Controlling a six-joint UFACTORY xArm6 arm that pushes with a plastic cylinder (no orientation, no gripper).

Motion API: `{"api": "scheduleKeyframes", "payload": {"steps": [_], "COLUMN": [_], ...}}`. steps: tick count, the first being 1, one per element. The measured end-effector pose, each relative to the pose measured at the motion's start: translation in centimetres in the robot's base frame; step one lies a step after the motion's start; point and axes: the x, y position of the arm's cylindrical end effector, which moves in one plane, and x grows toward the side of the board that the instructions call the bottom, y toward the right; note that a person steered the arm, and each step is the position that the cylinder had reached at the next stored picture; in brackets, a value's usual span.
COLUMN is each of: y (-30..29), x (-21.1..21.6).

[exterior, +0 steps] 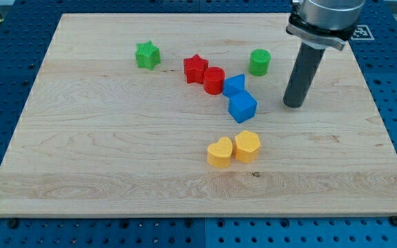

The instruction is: Arrange the yellow blocks to make a vertical line

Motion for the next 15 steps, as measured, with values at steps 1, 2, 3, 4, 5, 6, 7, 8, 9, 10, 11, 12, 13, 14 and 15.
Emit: {"api": "scheduleKeyframes", "payload": {"steps": [1, 2, 3, 4, 5, 6, 7, 8, 9, 10, 11, 12, 13, 14, 15], "y": [0.0, 0.0, -2.4, -5.3, -6.7, -7.2, -8.8, -13.1, -16.6, -16.7, -14.5, -11.0, -10.0, -9.4, -6.8], "x": [3.3, 6.7, 7.5, 6.1, 5.7, 4.5, 4.3, 5.8, 9.4, 11.9, 12.0, 11.6, 11.7, 12.7, 12.4]}}
